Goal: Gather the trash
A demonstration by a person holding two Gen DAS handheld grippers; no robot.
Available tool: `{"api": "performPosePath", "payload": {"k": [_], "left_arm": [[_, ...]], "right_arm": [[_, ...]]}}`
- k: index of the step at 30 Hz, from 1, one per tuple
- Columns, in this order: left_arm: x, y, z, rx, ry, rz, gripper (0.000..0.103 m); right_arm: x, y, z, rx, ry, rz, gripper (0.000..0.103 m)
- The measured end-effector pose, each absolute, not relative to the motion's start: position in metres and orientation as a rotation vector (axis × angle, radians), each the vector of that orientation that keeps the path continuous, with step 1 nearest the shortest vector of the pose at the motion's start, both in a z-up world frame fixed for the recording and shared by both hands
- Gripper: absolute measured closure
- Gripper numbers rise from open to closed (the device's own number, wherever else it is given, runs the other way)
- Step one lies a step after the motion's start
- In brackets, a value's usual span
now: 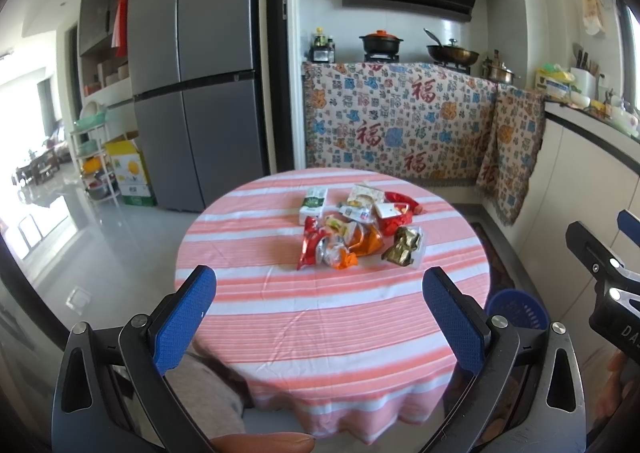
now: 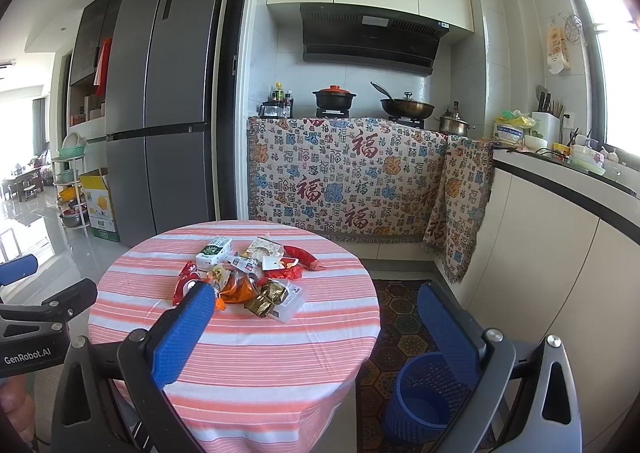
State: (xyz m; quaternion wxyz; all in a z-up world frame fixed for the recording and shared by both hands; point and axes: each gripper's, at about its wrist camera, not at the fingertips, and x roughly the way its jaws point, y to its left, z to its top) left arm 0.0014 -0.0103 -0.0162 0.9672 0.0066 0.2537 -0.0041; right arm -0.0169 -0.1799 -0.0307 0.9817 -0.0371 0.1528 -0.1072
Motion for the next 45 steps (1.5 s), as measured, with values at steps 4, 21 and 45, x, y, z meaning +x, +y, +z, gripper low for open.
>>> {"api": "performPosePath", "payload": {"k": [4,21,45], "left_arm": [[0.0007,-0.011,-0.0167,0.015,0.514,-0.008,0.0],[0.0002,-0.0136,-0.0177,0.018,0.512,-0.015,0.0],[0.0031,-0.0152,-0.0121,0.044,0.518,-0.088,0.0]], "right_arm": [[-0.0166,-0.1797,-0.0308,-0.075,0.307,-0.216,0.0],[-0.0157,-0.1795,-0.0303,-0.073,0.308,-0.216,0.0],[-0.0156,-0.1862,-0.0327,-0.057,0.307,-0.226,0.0]]}}
